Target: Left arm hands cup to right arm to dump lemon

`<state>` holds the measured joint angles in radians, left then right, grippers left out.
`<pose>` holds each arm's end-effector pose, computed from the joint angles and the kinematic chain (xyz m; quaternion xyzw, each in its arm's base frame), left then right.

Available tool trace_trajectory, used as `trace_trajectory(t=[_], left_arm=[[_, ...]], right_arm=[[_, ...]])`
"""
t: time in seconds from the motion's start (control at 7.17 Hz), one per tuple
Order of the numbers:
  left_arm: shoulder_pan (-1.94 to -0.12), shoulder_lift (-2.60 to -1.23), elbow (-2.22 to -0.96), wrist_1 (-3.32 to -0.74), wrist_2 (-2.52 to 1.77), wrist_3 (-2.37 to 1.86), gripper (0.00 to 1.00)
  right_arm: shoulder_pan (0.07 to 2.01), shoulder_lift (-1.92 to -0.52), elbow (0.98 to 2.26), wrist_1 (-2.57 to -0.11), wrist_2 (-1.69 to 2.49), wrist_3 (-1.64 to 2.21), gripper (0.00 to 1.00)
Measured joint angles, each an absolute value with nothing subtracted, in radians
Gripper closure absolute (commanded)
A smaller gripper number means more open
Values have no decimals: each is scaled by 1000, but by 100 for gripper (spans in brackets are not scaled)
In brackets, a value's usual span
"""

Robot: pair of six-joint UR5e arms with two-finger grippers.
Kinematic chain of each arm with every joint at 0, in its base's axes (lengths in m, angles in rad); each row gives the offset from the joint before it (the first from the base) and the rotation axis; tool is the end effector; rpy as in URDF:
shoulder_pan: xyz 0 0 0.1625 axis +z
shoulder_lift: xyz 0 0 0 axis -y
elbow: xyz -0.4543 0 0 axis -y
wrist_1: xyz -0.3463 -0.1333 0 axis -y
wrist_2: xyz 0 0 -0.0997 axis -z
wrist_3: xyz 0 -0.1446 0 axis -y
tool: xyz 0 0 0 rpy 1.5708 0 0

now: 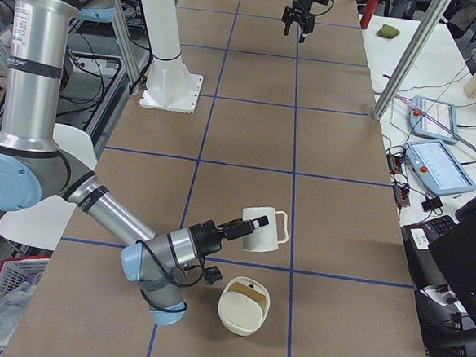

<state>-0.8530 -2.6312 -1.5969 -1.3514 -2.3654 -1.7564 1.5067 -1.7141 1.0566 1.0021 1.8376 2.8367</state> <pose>0.4373 -0.5466 0.0675 -0.2049 0.4810 -0.2742 0.8071 0.0753 -0.3123 0.6828 0.0214 -0.8139 0.5407 0.2116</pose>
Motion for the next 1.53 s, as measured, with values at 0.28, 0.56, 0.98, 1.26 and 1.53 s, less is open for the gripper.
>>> trace_trajectory(t=[0.28, 0.56, 0.98, 1.26, 1.53], left_arm=[[-852, -2629, -1596, -1352, -2365, -1756, 0], [-851, -2628, -1593, -1353, -2365, -1751, 0], [-850, -2622, -1590, -1354, -2365, -1737, 0], [-849, -2608, -1591, -1358, -2366, -1734, 0], [-849, -2599, -1593, -1359, -2367, -1725, 0]], right_arm=[[1505, -1712, 1137, 890, 1891, 2706, 100], [1504, -1712, 1190, 790, 1924, 2543, 100], [1501, -1700, 1275, 664, 1928, 2304, 100], [1500, -1682, 1282, 648, 1922, 2126, 100], [1500, -1677, 1279, 621, 1919, 1918, 100]])
